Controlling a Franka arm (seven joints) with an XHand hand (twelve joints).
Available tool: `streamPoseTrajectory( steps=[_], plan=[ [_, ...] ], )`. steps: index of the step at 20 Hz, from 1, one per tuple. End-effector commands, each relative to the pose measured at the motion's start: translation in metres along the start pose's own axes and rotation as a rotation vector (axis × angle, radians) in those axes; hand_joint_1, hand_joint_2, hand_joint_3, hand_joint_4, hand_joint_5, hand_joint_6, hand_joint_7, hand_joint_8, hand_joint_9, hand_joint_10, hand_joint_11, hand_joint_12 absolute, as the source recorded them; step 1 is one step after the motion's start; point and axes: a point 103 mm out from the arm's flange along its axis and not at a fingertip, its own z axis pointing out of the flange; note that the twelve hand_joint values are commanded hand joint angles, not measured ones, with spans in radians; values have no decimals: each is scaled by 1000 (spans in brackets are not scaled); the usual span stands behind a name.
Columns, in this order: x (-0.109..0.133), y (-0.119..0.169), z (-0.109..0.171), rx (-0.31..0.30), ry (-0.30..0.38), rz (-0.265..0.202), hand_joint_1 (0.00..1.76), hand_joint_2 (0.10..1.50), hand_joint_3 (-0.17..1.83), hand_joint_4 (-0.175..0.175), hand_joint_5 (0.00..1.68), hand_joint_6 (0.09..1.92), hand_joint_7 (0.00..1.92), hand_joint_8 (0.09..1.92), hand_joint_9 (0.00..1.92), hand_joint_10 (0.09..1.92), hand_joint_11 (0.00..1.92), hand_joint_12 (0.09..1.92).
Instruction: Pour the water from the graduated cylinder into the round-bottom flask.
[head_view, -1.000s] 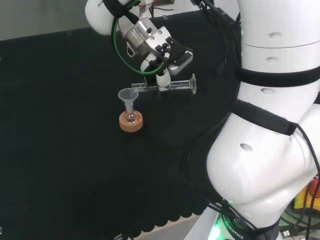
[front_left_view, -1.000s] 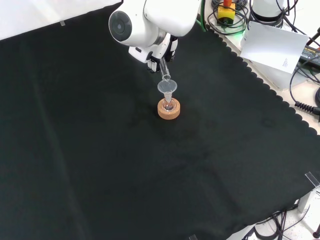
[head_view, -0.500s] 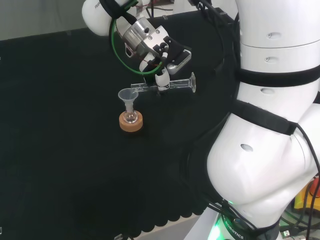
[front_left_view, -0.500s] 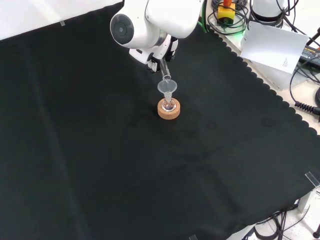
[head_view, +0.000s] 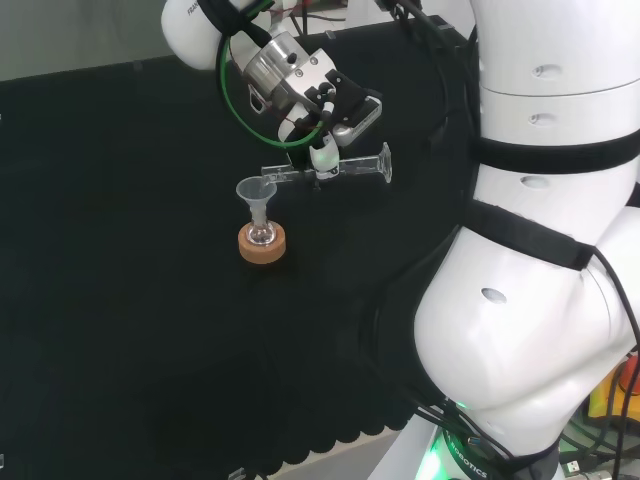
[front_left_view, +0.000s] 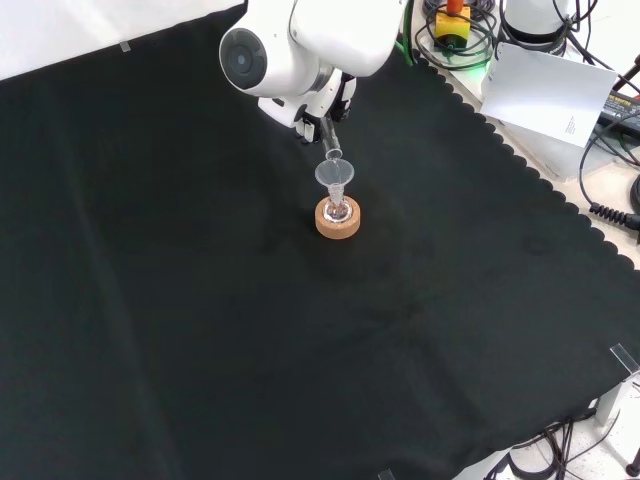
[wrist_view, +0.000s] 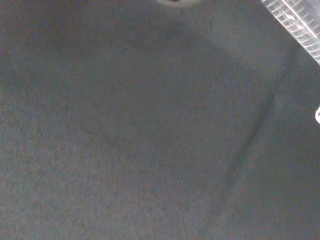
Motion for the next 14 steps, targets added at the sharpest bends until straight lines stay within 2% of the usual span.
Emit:
streamPoseTrajectory(
  steps=[1,14],
  plan=[
    [0,-1,-1,11,-3,-2,1353,1160,-3,-72,963,840,887,1194,1361,222,1191,740],
    [0,-2,-4,31,-11,-3,1353,1160,-2,-71,961,842,885,1197,1360,222,1192,741]
  ],
)
